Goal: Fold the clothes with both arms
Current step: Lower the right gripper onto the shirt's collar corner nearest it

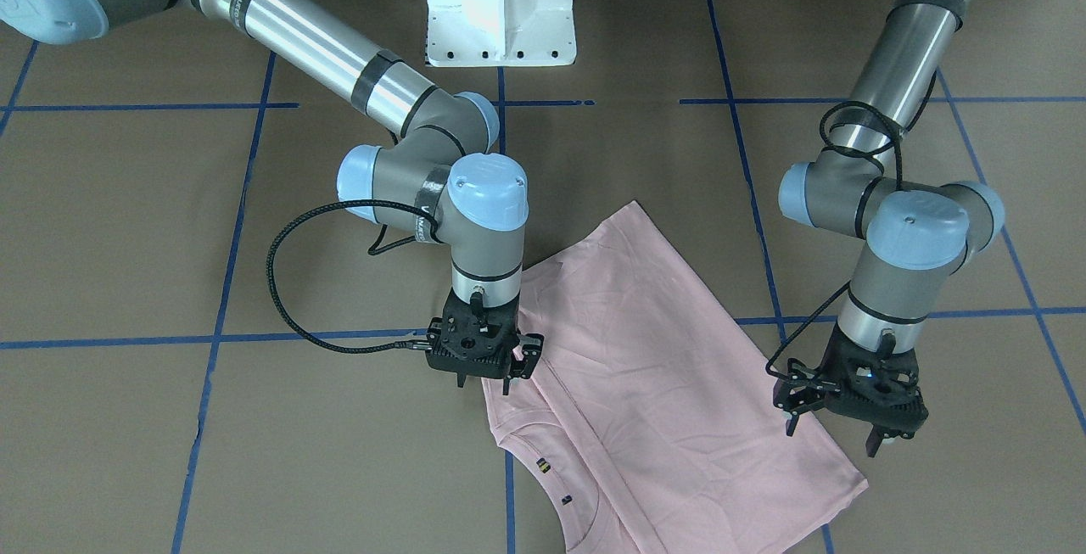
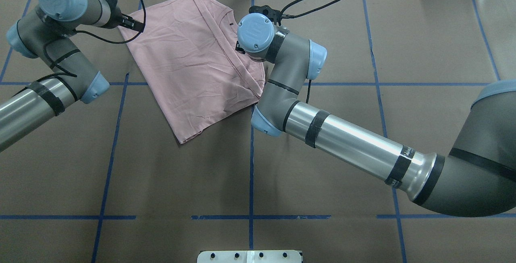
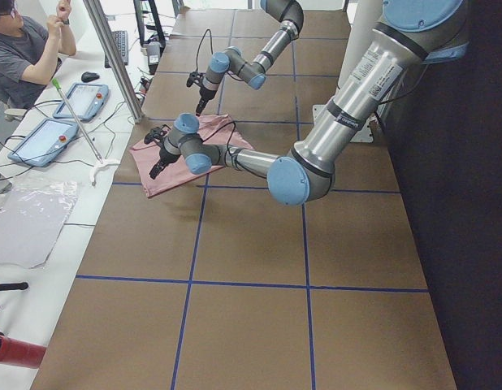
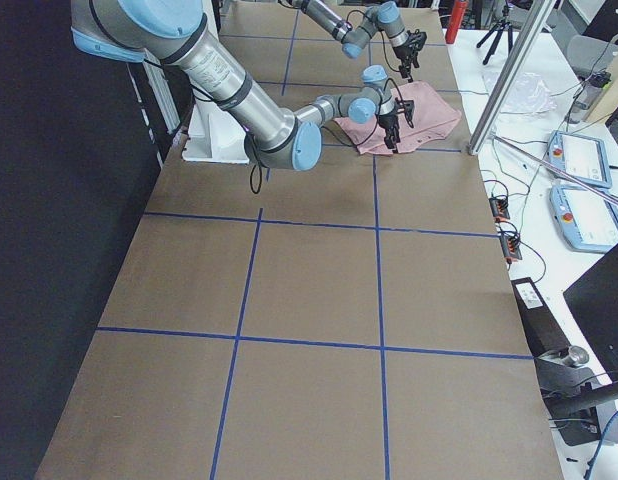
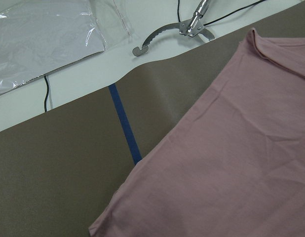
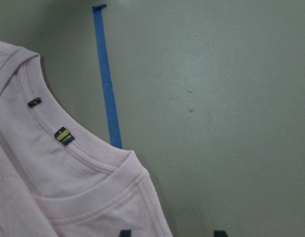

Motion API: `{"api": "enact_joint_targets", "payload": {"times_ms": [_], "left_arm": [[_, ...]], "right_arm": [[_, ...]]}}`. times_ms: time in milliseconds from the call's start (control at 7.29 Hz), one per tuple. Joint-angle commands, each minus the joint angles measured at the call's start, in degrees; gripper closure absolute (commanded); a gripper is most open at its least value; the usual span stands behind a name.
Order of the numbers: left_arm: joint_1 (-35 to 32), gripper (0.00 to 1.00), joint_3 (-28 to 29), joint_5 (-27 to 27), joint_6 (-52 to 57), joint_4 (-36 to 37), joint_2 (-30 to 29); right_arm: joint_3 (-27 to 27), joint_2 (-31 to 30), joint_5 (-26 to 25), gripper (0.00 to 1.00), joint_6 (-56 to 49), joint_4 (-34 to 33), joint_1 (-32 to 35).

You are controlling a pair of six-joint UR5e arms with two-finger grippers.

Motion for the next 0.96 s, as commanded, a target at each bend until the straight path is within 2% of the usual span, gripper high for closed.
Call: {"api": "enact_joint_targets", "payload": {"times_ms": [0, 137, 412, 824], "left_arm": [[0.0, 0.00, 0.0, 0.0, 0.0, 0.0, 0.0], [0.0, 0.00, 0.0, 0.0, 0.0, 0.0, 0.0], [0.0, 0.00, 0.0, 0.0, 0.0, 0.0, 0.0], [0.0, 0.00, 0.0, 0.0, 0.1, 0.0, 0.0]], "right_arm": [[-1.1, -0.1, -1.1, 0.43, -0.6, 2.2, -0.8], [-1.1, 0.0, -1.0, 0.46, -0.3, 2.8, -0.8], [-1.4, -0.1, -1.1, 0.46, 0.5, 5.1, -0.8], [-1.9, -0.3, -1.1, 0.46, 0.6, 5.1, -0.8]]}}
